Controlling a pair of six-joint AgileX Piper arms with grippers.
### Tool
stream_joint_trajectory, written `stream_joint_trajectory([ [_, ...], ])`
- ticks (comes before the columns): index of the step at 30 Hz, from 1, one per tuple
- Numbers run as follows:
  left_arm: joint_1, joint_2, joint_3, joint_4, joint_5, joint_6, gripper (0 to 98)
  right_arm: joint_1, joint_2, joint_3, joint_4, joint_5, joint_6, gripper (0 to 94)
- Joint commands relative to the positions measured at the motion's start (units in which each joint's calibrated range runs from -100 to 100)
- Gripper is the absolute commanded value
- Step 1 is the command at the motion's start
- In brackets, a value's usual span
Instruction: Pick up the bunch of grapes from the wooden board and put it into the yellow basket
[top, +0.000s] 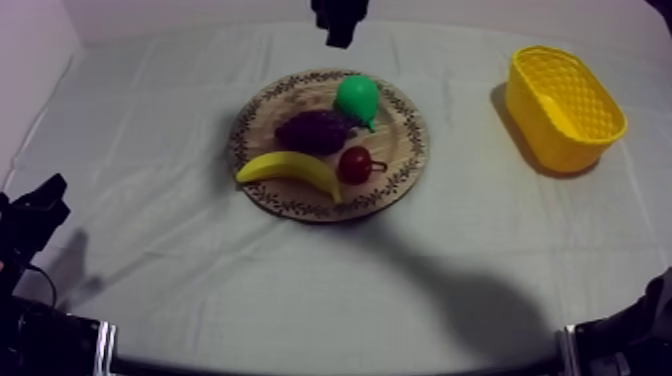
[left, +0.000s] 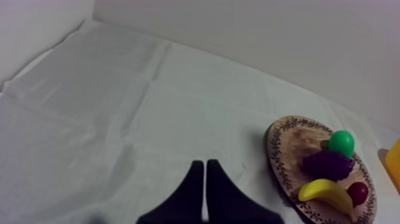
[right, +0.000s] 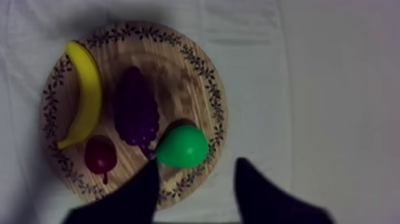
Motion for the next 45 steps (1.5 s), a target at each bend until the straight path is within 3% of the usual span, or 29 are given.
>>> stream_joint_trajectory([
  [1,0.0,0.0,0.0,0.01,0.0,0.0,0.0,0.0,-0.1,1.1,0.2,-0.3,-0.2,67.4],
  [5,0.0,0.0,0.0,0.01,0.0,0.0,0.0,-0.4,-0.4,2.4,1.0,-0.9,-0.7,81.7],
  [11,0.0,0.0,0.0,0.01,0.0,0.0,0.0,-0.9,-0.5,3.3,1.4,-1.8,-0.7,87.6],
  [33,0.0,0.0,0.0,0.01,0.0,0.0,0.0,-1.3,11.6,9.5,1.0,-11.6,-2.2,85.9],
  [45,0.0,0.0,0.0,0.01,0.0,0.0,0.0,-0.4,21.1,4.3,0.7,-14.3,-2.3,83.2],
])
